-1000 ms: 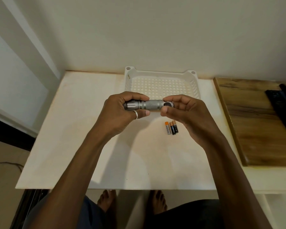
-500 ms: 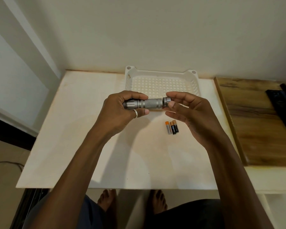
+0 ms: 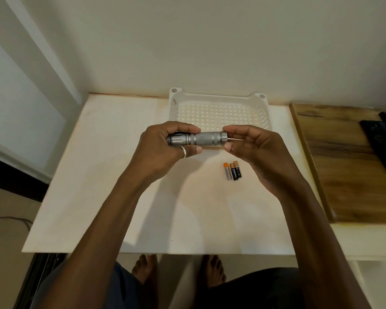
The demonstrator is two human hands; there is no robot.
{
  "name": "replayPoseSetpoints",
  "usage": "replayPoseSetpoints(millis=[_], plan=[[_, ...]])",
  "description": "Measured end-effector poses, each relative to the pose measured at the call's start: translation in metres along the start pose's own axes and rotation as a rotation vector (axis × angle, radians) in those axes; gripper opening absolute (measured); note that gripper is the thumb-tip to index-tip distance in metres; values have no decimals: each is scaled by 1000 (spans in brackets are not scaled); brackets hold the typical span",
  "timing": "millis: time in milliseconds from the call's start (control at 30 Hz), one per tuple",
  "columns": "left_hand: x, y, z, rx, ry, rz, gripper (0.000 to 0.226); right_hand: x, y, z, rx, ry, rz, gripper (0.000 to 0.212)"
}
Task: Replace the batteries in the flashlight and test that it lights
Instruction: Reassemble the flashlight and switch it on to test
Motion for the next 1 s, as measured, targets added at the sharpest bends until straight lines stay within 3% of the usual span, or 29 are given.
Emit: replayPoseSetpoints(millis=[633, 867, 1000], plan=[[3, 0, 3, -31, 1, 23, 36, 2, -2, 0, 56, -27, 78, 15], [4, 1, 4, -42, 1, 29, 36, 8, -5, 3, 101, 57, 173, 37], [4, 1, 3, -33, 7, 22, 36, 1, 0, 5, 4, -11, 139, 22]])
Point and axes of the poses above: each hand's wrist, its own y-axis away from the middle knuckle, its own z-axis out of the palm, x = y × z, the point moved 9 cm from there along -y, towards the middle knuckle, and after that the axes turned 14 degrees about -x, right-handed, at the moved point
